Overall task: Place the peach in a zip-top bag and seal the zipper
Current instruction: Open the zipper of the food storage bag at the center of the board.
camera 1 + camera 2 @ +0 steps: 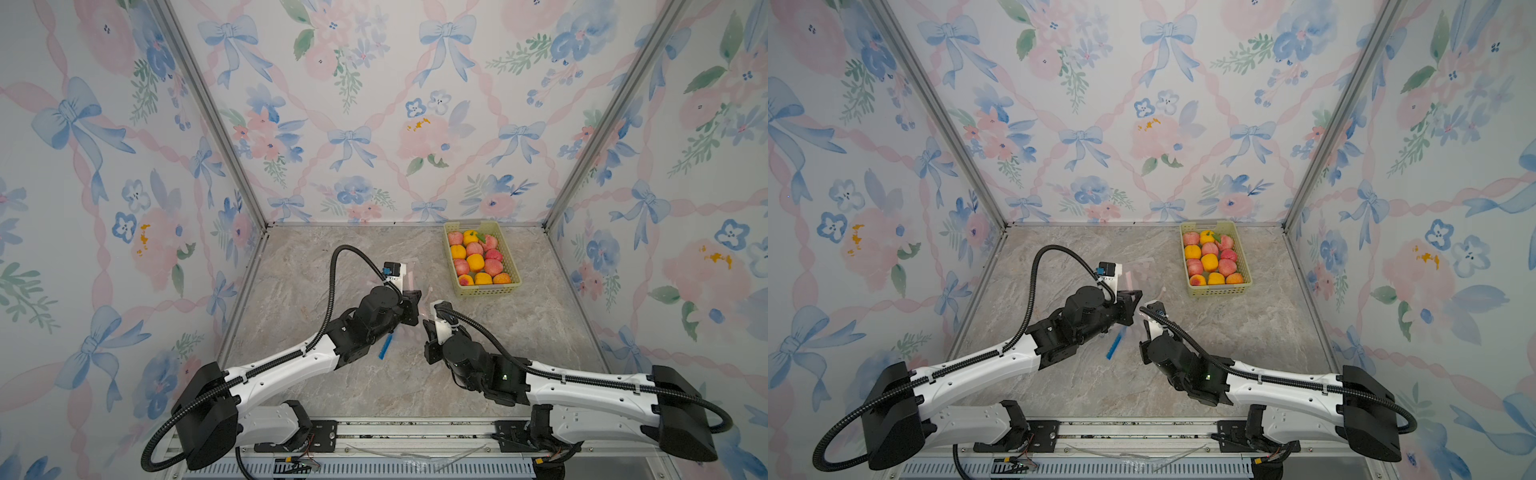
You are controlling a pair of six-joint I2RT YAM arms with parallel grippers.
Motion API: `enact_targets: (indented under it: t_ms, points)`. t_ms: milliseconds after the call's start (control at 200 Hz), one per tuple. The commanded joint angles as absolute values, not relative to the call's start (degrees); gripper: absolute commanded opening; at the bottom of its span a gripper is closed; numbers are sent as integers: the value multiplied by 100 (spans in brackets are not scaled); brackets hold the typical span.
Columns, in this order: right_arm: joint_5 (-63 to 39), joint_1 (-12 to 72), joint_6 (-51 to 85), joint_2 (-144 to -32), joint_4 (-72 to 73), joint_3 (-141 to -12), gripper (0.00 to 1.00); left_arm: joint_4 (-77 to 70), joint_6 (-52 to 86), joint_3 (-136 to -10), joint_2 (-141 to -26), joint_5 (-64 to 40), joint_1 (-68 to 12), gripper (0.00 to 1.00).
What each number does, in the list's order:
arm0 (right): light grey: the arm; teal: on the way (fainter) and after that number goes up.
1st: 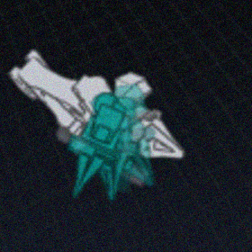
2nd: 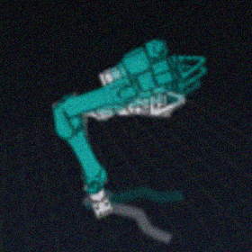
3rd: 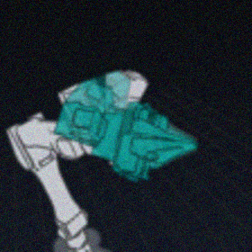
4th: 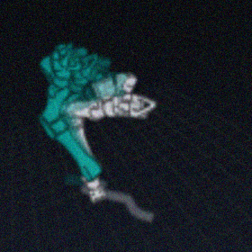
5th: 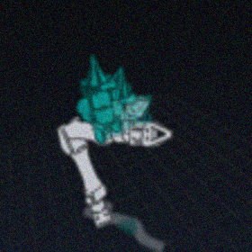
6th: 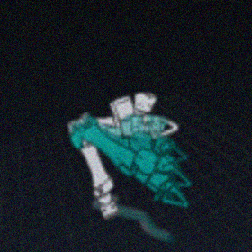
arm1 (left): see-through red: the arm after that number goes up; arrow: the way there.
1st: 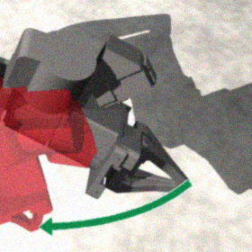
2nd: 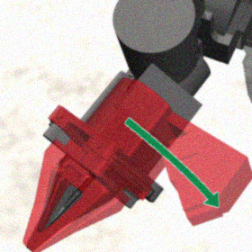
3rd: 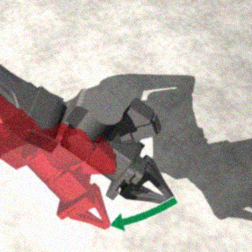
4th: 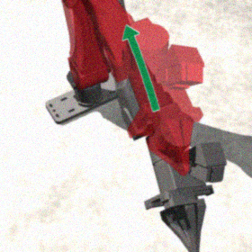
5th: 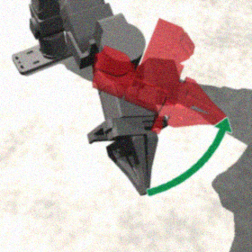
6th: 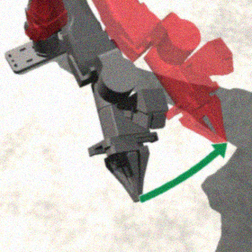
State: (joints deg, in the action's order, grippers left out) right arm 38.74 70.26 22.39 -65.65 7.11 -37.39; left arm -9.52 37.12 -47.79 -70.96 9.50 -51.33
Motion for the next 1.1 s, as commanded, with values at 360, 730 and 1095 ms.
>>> enact_targets:
  t_ms: [360, 730, 1095]
  points:
    - [734, 6012, 3509, -4741, 239, -3168, 59, -1200, 1812, -4475, -6210, -793, -4415, 0]
    - [402, 5932, 3665, -4451, 522, -2840, 58, -1058, 1977, -4428, -5878, -1531, -4229, 0]
    - [-8, 6071, 2962, -5862, 803, -3702, 54, -1064, 2660, -4492, -6086, -2750, -3927, 0]
